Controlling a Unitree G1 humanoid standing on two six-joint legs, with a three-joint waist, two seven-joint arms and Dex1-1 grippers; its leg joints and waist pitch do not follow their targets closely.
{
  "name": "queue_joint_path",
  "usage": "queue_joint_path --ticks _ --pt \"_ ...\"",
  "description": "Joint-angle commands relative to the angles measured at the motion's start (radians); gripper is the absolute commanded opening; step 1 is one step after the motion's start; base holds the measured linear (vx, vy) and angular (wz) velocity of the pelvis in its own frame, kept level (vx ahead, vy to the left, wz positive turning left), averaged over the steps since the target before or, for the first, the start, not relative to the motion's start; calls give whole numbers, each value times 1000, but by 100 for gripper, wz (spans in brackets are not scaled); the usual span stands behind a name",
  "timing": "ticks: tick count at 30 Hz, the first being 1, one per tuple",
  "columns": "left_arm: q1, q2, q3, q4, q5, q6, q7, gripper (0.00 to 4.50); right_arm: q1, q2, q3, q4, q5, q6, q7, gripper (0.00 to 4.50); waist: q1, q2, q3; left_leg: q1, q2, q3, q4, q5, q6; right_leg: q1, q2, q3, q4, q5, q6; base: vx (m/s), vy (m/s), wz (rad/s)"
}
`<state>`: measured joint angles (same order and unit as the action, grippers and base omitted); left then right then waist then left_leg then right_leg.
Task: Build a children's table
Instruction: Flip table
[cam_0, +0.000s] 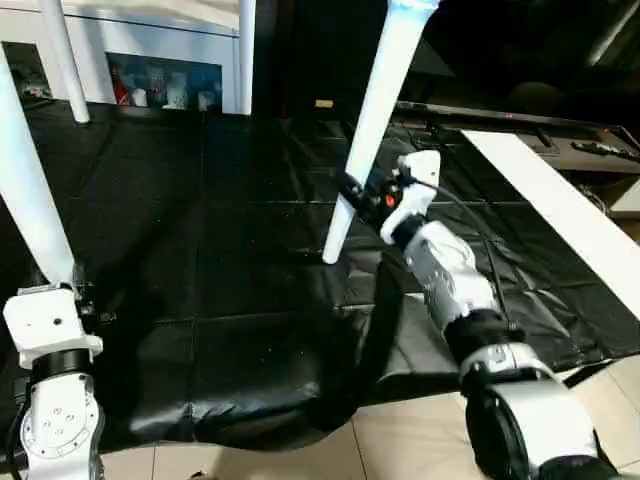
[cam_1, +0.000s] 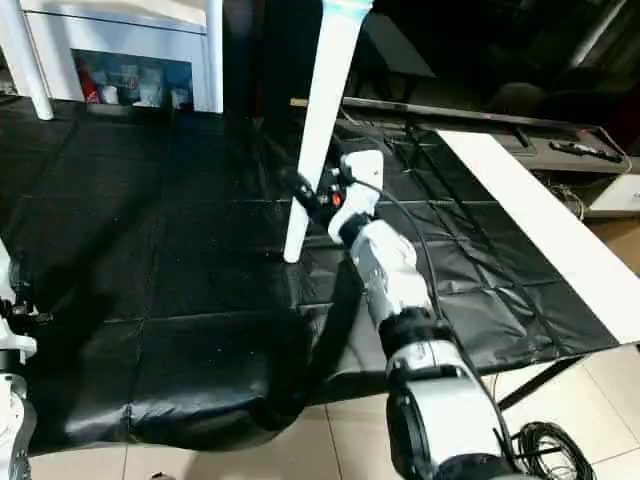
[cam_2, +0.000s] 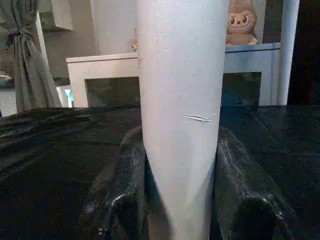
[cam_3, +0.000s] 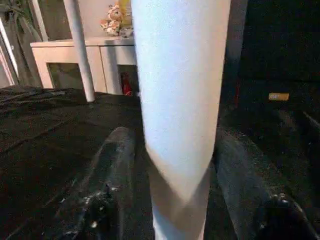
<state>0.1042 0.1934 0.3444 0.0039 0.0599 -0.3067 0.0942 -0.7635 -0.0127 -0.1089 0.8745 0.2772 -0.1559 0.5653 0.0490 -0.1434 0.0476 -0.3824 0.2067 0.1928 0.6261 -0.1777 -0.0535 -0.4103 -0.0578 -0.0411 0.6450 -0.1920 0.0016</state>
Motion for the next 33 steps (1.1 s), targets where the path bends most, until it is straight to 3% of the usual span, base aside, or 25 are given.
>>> queue_joint_path --ticks 1,8,20,21,24,26,28,33 --pt "28 -6 -18 25 20 31 3 150 20 -5 0 -20 6 -10 15 216 4 37 -51 30 33 -30 -94 -438 -61 13 -68 37 -97 -320 -124 0 0 0" --pt "31 -8 -22 25 25 33 6 150 34 9 7 -34 -1 -42 30 153 2 36 -50 31 34 -29 -93 -435 -59 11 -68 37 -96 -316 -129 0 0 0" --pt "48 -3 -32 15 26 37 -1 150 78 25 22 -74 -2 -86 81 144 4 33 -50 30 35 -28 -94 -419 -52 13 -68 38 -96 -310 -128 0 0 0" --pt "50 -1 -31 15 25 38 -3 150 88 24 27 -85 -5 -96 90 144 4 37 -50 31 35 -29 -95 -422 -54 12 -67 38 -96 -309 -128 0 0 0" --pt "52 6 -30 12 24 39 -7 150 130 21 43 -146 -4 -115 118 144 8 36 -51 28 36 -28 -96 -402 -47 16 -67 39 -94 -271 -128 0 0 0" --pt "55 14 -26 5 21 39 -12 150 211 19 65 -282 6 -134 152 144 12 43 -50 30 36 -28 -98 -406 -47 17 -65 40 -96 -262 -124 0 0 0" --pt "53 18 -24 5 19 42 -13 150 238 17 73 -329 2 -143 158 144 14 43 -51 30 36 -29 -100 -405 -47 18 -65 40 -95 -257 -122 0 0 0" --pt "56 24 -25 5 19 39 -15 150 343 -14 89 -465 -17 -216 161 144 15 47 -45 34 35 -31 -100 -463 -57 11 -65 39 -106 -337 -106 0 0 0"
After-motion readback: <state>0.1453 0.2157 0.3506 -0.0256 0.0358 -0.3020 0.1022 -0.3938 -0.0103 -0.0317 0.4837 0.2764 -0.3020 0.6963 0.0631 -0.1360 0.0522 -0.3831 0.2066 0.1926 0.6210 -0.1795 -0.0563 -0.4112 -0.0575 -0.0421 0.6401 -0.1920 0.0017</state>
